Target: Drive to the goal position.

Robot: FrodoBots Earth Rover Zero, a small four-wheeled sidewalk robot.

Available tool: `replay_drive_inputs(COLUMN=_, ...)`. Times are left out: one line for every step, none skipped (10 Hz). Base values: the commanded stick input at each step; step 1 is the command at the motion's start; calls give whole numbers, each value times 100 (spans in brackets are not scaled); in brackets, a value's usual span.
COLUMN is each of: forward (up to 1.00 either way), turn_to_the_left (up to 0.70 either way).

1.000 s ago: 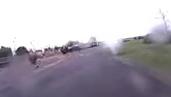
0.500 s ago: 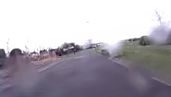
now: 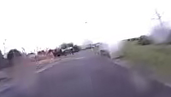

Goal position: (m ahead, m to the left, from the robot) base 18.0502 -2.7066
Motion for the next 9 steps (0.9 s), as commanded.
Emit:
replay_drive_inputs(forward=100, turn_to_the_left=0)
replay_drive_inputs(forward=100, turn_to_the_left=0)
replay_drive_inputs(forward=100, turn_to_the_left=0)
replay_drive_inputs(forward=100, turn_to_the_left=0)
replay_drive_inputs(forward=100, turn_to_the_left=0)
replay_drive_inputs(forward=100, turn_to_the_left=0)
replay_drive_inputs(forward=100, turn_to_the_left=0)
replay_drive_inputs(forward=100, turn_to_the_left=-6)
replay_drive_inputs(forward=100, turn_to_the_left=-23)
